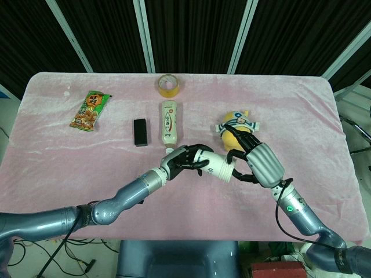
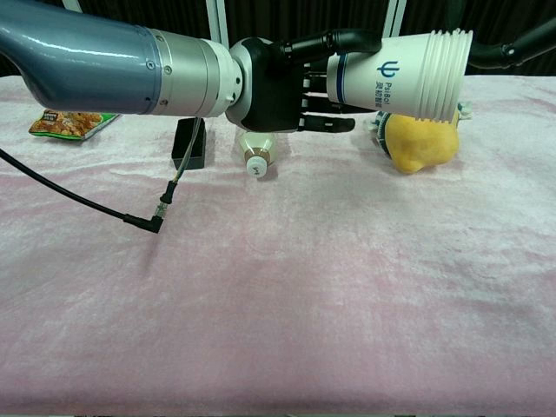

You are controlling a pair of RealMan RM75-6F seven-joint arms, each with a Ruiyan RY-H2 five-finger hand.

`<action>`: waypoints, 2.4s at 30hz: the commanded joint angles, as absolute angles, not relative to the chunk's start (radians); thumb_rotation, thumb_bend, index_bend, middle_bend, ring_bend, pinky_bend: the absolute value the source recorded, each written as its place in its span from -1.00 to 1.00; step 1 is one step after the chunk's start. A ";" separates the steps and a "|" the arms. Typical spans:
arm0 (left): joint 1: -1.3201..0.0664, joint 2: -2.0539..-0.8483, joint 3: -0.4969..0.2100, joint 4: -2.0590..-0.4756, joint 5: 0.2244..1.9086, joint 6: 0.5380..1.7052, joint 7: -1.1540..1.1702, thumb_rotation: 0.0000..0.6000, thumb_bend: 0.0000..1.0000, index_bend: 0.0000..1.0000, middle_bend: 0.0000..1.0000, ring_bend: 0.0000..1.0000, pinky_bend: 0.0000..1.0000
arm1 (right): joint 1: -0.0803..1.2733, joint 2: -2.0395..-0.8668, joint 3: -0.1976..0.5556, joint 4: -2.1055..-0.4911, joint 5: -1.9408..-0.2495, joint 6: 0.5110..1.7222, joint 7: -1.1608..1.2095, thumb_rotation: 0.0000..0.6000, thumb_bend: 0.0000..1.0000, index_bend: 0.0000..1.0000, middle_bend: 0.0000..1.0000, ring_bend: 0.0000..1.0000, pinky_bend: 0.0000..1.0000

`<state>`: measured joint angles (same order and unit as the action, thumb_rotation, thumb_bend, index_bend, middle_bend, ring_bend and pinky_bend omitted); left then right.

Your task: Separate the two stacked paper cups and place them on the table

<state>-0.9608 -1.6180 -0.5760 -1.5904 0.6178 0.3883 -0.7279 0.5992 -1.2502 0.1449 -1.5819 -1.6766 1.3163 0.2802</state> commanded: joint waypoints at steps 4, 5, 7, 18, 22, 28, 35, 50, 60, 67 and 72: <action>-0.959 -1.613 -0.577 -1.598 0.620 0.394 -0.724 1.00 -0.31 -0.26 -0.20 -0.32 0.13 | 0.598 -1.250 0.144 -1.582 -1.675 1.318 0.278 1.00 -0.38 0.21 -1.00 -0.72 -0.65; -0.957 -1.611 -0.578 -1.601 0.620 0.396 -0.724 1.00 -0.31 -0.26 -0.20 -0.32 0.13 | 0.598 -1.249 0.142 -1.582 -1.674 1.318 0.279 1.00 -0.38 0.21 -1.00 -0.72 -0.65; -0.955 -1.608 -0.578 -1.605 0.619 0.398 -0.725 1.00 -0.31 -0.26 -0.20 -0.32 0.13 | 0.597 -1.249 0.141 -1.582 -1.674 1.319 0.278 1.00 -0.38 0.21 -1.00 -0.72 -0.65; -0.956 -1.599 -0.573 -1.607 0.618 0.393 -0.720 1.00 -0.31 -0.26 -0.20 -0.32 0.13 | 0.601 -1.250 0.145 -1.584 -1.669 1.317 0.271 1.00 -0.36 0.24 -1.00 -0.72 -0.65; -0.953 -1.600 -0.576 -1.602 0.618 0.379 -0.728 1.00 -0.32 -0.26 -0.21 -0.32 0.13 | 0.605 -1.253 0.144 -1.582 -1.666 1.309 0.272 1.00 -0.36 0.26 -1.00 -0.72 -0.65; -0.949 -1.608 -0.584 -1.598 0.628 0.370 -0.735 1.00 -0.32 -0.26 -0.21 -0.32 0.13 | 0.607 -1.254 0.144 -1.584 -1.668 1.310 0.269 1.00 -0.36 0.26 -1.00 -0.72 -0.65; -0.942 -1.614 -0.590 -1.597 0.652 0.357 -0.735 1.00 -0.32 -0.26 -0.21 -0.32 0.13 | 0.608 -1.252 0.144 -1.588 -1.668 1.311 0.263 1.00 -0.36 0.28 -1.00 -0.72 -0.65; -0.894 -1.562 -0.616 -1.609 0.679 0.344 -0.751 1.00 -0.32 -0.26 -0.21 -0.32 0.13 | 0.587 -1.214 0.133 -1.587 -1.656 1.319 0.312 1.00 -0.33 0.35 -1.00 -0.72 -0.65; -0.838 -1.472 -0.601 -1.608 0.699 0.314 -0.742 1.00 -0.32 -0.26 -0.22 -0.32 0.13 | 0.566 -1.191 0.133 -1.559 -1.638 1.336 0.355 1.00 -0.33 0.35 -1.00 -0.72 -0.65; -0.811 -1.310 -0.489 -1.652 0.894 0.423 -0.492 1.00 -0.32 -0.26 -0.23 -0.33 0.14 | 0.569 -1.085 0.107 -1.573 -1.599 1.233 0.406 1.00 -0.32 0.36 -1.00 -0.72 -0.65; -0.835 -1.219 -0.406 -1.686 0.973 0.483 -0.306 1.00 -0.32 -0.27 -0.24 -0.35 0.15 | 0.604 -0.990 0.078 -1.623 -1.581 1.094 0.437 1.00 -0.30 0.36 -1.00 -0.72 -0.65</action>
